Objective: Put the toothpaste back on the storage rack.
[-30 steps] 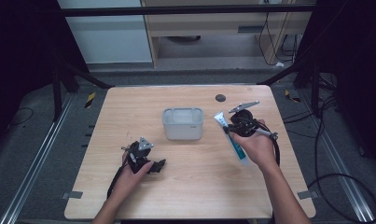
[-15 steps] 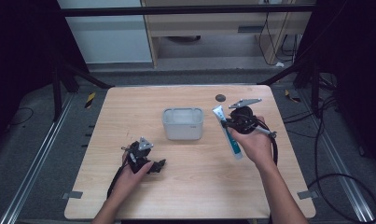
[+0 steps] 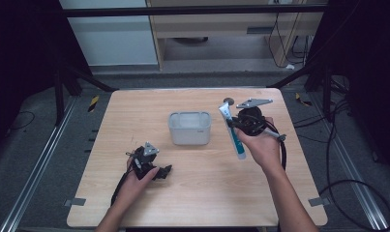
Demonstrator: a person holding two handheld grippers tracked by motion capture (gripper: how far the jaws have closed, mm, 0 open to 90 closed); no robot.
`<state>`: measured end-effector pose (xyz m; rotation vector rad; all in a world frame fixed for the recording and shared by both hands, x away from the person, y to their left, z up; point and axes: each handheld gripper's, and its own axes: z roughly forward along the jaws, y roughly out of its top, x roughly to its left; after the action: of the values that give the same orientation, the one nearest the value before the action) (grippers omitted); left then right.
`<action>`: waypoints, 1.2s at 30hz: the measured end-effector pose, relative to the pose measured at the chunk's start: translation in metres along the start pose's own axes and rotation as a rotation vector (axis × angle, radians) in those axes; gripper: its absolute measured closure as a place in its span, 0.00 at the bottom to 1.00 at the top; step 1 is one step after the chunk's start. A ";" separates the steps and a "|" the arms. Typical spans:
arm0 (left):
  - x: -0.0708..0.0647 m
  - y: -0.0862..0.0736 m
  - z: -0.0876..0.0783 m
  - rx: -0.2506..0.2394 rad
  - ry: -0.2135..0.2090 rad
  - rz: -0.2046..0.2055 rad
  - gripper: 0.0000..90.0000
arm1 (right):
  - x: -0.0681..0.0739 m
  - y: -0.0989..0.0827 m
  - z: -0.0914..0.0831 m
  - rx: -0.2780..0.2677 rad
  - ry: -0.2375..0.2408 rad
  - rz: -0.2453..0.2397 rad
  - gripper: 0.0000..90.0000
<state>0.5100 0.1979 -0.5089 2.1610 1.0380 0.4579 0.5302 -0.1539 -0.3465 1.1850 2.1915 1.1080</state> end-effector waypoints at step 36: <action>0.000 0.000 0.000 -0.002 0.000 0.000 0.00 | 0.023 0.050 -0.007 -0.148 -0.011 -0.003 0.89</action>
<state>0.5101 0.1979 -0.5090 2.1594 1.0371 0.4588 0.5381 -0.1221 -0.3020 1.1203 2.0631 1.2359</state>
